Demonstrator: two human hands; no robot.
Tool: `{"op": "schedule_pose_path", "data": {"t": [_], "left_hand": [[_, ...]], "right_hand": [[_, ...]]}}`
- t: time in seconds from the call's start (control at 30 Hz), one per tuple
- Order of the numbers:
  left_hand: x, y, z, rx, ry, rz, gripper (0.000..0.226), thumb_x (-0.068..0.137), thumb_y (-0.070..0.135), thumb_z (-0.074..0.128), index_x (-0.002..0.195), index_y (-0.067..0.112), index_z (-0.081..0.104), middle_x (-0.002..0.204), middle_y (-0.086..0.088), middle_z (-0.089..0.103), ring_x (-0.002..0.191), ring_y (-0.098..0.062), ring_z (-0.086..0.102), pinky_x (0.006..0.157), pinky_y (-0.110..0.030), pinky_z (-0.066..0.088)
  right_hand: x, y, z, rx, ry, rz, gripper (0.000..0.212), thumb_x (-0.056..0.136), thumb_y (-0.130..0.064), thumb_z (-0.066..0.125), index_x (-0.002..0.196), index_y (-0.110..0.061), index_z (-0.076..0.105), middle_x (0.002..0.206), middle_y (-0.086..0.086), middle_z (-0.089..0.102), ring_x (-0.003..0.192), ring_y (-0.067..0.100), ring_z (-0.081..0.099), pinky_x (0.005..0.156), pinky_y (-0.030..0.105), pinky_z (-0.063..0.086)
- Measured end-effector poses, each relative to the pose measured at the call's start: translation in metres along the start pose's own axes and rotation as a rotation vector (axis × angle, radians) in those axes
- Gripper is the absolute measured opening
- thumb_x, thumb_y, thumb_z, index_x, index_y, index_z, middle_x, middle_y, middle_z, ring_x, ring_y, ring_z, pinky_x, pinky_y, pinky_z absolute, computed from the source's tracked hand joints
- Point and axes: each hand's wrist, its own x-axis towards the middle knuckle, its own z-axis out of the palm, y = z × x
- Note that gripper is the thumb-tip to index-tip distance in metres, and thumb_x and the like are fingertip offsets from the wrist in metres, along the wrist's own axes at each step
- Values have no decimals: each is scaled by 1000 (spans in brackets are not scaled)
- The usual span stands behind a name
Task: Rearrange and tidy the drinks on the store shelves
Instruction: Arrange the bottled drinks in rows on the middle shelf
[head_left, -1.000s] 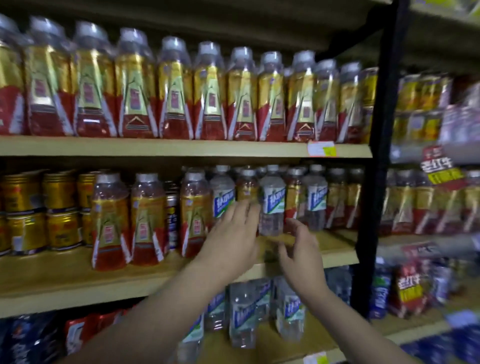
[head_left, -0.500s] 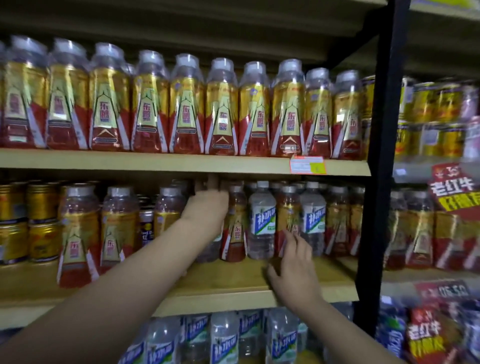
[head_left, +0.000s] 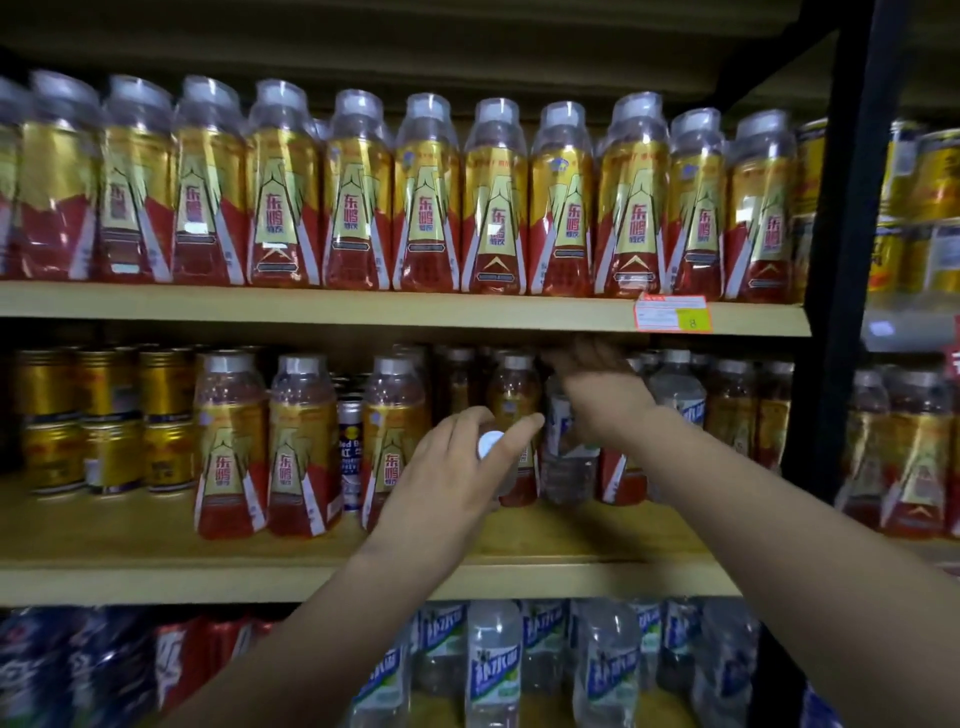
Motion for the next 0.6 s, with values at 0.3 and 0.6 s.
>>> {"op": "schedule_pose_path", "data": {"t": [0.3,0.6], "left_hand": [[-13,10,6,-259,92,59,105,76,-1,80,151,30,13,135,-18,48,122,-35,48,87,-48,51],[-28,16,-17,-704,276,-209,93,71,36,89,141,39,28,140,7,44,127,-14,50,103,-43,50]], "right_hand": [[-76,30,11,577,186,7,93,65,-22,94,129,-50,32,139,-11,49,119,18,58,85,38,57],[-141,17,-27,836,327,-94,74,71,-46,87,130,-42,42,128,-21,57,112,16,63,84,52,57]]}}
